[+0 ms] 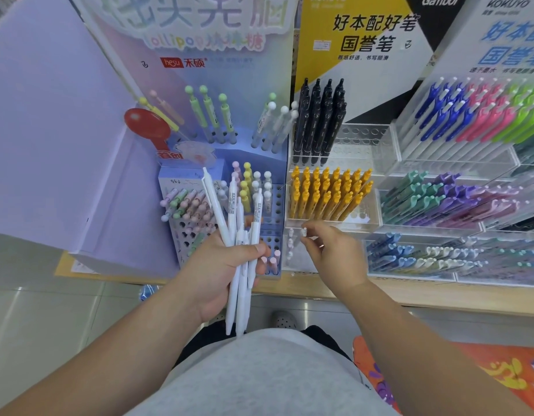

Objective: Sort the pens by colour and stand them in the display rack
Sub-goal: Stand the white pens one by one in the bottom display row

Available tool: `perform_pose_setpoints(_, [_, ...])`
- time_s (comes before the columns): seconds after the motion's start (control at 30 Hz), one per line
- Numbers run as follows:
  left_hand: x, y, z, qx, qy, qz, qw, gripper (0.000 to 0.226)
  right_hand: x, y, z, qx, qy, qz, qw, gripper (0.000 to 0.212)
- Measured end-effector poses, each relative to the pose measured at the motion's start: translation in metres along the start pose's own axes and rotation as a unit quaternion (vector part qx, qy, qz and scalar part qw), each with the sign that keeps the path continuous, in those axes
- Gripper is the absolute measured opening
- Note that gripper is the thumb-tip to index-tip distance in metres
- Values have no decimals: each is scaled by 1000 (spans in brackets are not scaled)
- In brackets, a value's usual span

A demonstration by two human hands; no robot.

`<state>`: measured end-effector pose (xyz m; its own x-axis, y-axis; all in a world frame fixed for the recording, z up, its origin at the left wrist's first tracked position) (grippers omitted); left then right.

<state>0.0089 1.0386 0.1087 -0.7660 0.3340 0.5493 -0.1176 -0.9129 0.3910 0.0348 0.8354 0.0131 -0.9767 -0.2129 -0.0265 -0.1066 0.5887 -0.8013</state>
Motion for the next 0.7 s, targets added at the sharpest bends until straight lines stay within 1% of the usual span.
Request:
perform_pose_setpoints(0.07, [1,0,-1,-1,-1,6,1000,22,-4,2,0,10,10,-1,1000,17])
perform_pose_setpoints(0.2, [1,1,-2,3,-3,11,1000,35,-7,9,-2,29,-2,-15,999,21])
perform_pose_setpoints(0.37, [3,5,-1,-6,-1,-10,1000,35,-7,9,0,21,11,-34,999,23])
perform_pose_setpoints(0.47, [4,6,0,-25,-9,-22,999,33,-2,-4,-7,-14,44,-51,998,25])
perform_pose_setpoints(0.5, [4,6,0,-30,-12,-25,999,34,-1,-11,-12,-57,61,-43,996,22])
perform_pose_setpoints(0.53, [4,7,1,-35,-14,-30,999,36,0,-20,-20,-128,82,-34,988,16])
perform_pose_setpoints(0.57, [3,8,1,-41,-18,-35,998,37,0,-28,-29,-223,104,-27,969,12])
perform_pose_setpoints(0.63, [1,11,0,-52,-26,-47,997,38,-3,-45,-49,-402,145,-41,903,12])
perform_pose_setpoints(0.67, [0,13,0,-59,-31,-53,996,37,-5,-51,-58,-458,156,-60,873,13])
perform_pose_setpoints(0.7, [-1,16,-1,-67,-35,-61,995,35,-6,-55,-64,-486,161,-77,856,14])
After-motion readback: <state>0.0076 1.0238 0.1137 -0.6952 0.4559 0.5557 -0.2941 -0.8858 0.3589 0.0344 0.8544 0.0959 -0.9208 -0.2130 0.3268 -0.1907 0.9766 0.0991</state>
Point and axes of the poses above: each hand's wrist, its own x-axis away from the middle knuckle, its own y-axis out of the palm, z = x × y, the point moved 2 cm from there along -x, towards the middle knuckle, and after that the axes turned 13 degrees about -z, right-handed, at the moved point
